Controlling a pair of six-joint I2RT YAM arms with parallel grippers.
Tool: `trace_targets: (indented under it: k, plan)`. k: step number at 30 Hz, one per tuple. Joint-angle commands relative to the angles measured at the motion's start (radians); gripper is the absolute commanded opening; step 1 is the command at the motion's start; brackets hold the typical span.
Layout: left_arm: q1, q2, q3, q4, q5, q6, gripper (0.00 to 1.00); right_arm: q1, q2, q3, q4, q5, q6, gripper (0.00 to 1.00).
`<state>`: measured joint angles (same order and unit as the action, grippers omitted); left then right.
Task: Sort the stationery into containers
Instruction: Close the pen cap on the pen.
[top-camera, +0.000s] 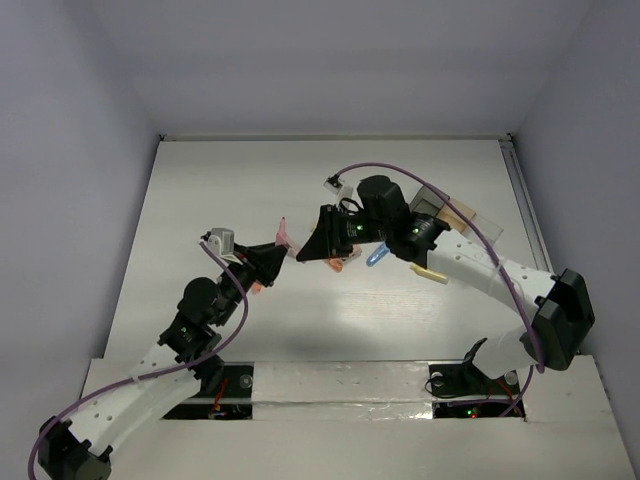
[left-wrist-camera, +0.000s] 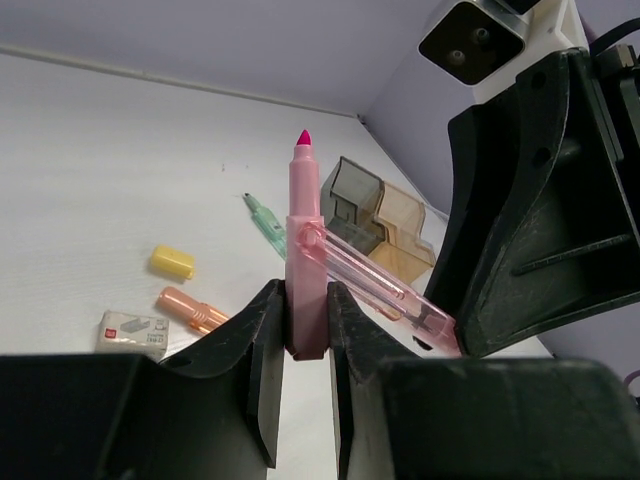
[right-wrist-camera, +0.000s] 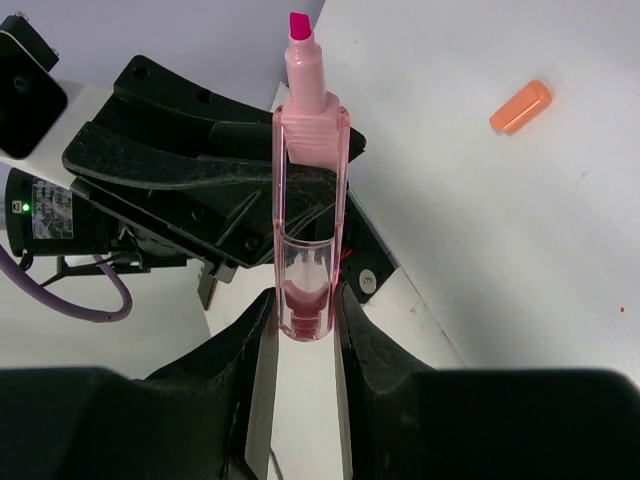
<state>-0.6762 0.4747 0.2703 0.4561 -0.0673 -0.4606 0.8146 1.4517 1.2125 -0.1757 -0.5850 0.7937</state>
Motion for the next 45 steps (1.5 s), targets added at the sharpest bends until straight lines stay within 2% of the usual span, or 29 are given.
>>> trace_targets:
  k: [1, 8, 16, 22, 23, 29, 36, 41, 45]
  plan:
    - [-0.017, -0.005, 0.020, 0.007, 0.032, -0.010, 0.00, -0.037, -0.060, 0.032, 0.008, -0.010, -0.008, 0.06]
    - [-0.028, -0.025, 0.033, -0.079, 0.142, -0.038, 0.00, -0.121, -0.048, 0.082, 0.062, 0.043, -0.016, 0.19]
    - [-0.037, -0.048, 0.053, -0.111, 0.253, -0.079, 0.00, -0.173, 0.050, 0.179, 0.105, 0.031, -0.037, 0.23]
    - [-0.037, -0.047, 0.084, -0.125, 0.325, -0.111, 0.00, -0.192, 0.076, 0.141, 0.165, -0.025, -0.040, 0.23]
    - [-0.037, -0.047, 0.089, -0.131, 0.328, -0.118, 0.00, -0.192, 0.064, 0.122, 0.236, -0.048, -0.036, 0.23]
    - [-0.037, -0.025, 0.113, -0.109, 0.334, -0.147, 0.00, -0.192, 0.019, 0.044, 0.321, -0.081, -0.033, 0.23]
    - [-0.037, 0.004, 0.121, -0.115, 0.288, -0.147, 0.00, -0.192, 0.027, 0.030, 0.294, -0.073, -0.034, 0.18]
    - [-0.037, -0.028, 0.133, -0.145, 0.199, -0.147, 0.00, -0.183, -0.016, -0.007, 0.248, 0.022, -0.053, 0.16]
    - [-0.037, -0.019, 0.133, -0.129, 0.192, -0.144, 0.00, -0.151, -0.025, -0.021, 0.242, 0.054, -0.057, 0.15]
